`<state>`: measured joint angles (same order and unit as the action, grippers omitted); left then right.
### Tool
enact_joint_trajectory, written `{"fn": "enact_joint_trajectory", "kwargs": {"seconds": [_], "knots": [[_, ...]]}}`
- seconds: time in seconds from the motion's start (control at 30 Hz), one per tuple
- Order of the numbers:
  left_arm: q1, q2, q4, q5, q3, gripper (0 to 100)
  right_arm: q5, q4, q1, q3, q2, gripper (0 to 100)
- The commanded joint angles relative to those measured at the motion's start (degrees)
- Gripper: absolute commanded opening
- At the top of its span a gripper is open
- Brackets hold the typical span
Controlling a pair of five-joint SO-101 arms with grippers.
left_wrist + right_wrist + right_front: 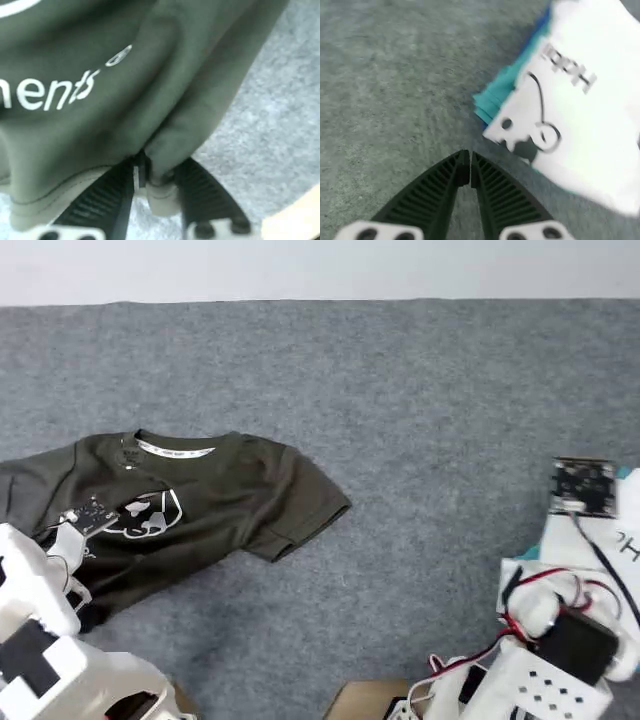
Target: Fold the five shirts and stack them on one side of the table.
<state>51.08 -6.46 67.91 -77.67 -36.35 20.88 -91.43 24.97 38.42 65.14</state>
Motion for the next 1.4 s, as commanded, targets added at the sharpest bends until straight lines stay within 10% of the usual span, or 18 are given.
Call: {"fn": "enact_joint_trajectory", "kwargs": {"seconds": [0.0,0.73,0.97,1.37], "knots": [[0.6,-0.7,-1.2,-0.2,2.7,0,-5.7,4.9,-8.7,1.3,-0.7,1.4],[0.4,17.5,12.4,6.6,5.5,0,-18.8,2.6,-42.5,-42.2,-69.7,2.9],[0.6,18.0,12.1,7.2,2.2,0,-22.0,-7.1,-48.6,-61.3,-88.2,21.1],[0.7,18.1,12.1,7.5,2.2,0,-27.1,-9.5,-56.2,-85.9,-108.9,22.0]]}}
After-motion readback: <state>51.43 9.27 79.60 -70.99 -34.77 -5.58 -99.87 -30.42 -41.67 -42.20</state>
